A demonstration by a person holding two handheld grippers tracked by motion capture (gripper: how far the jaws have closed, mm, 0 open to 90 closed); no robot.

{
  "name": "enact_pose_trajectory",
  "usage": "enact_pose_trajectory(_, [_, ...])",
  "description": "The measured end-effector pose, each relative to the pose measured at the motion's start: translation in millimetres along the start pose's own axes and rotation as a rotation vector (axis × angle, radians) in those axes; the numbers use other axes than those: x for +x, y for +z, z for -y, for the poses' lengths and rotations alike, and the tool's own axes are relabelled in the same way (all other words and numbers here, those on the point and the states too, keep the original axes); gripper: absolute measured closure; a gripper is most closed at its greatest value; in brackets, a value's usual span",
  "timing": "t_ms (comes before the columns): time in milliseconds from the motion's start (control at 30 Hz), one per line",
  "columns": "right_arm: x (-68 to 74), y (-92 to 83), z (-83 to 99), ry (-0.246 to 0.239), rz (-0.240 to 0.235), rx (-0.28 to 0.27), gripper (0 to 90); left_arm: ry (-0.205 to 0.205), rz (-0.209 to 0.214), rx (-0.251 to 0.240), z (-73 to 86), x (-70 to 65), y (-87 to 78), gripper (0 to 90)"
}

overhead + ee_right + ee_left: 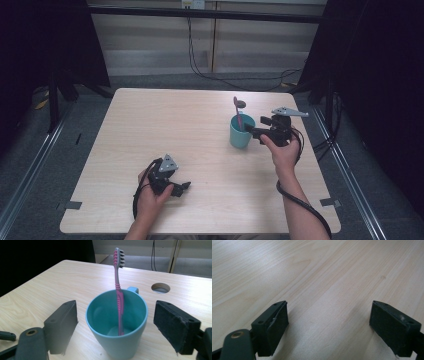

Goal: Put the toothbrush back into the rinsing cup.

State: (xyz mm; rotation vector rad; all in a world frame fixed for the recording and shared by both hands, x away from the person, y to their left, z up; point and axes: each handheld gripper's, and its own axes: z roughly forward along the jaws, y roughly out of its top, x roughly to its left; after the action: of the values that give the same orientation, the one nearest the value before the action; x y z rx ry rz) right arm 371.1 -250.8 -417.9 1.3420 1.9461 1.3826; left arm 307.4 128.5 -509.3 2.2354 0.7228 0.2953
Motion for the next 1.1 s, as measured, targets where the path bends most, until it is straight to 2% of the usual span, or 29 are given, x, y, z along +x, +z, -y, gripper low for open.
enact_pose_trajectory(100, [-1.3, -3.6, 0.8, -0.002, 0.005, 0.002, 14.3, 0.0, 0.0, 0.0, 0.0, 0.0, 0.0, 15.2])
enact_pose_trajectory(467, [-1.2, -11.2, 9.9, -0.037, -0.019, 0.037, 14.2, 0.002, 0.001, 0.002, 0.0, 0.2, -0.1, 15.2])
enact_pose_trajectory(600, [2.2, -11.9, 13.2, -0.061, -0.029, 0.05, 14.2, 0.001, 0.0, 0.001, 0.0, 0.1, -0.1, 15.1])
enact_pose_trajectory(1100, [12.5, -15.8, 26.4, -0.1, -0.071, 0.09, 14.2, 0.0, 0.001, 0.001, 0.0, 0.0, 0.0, 15.2])
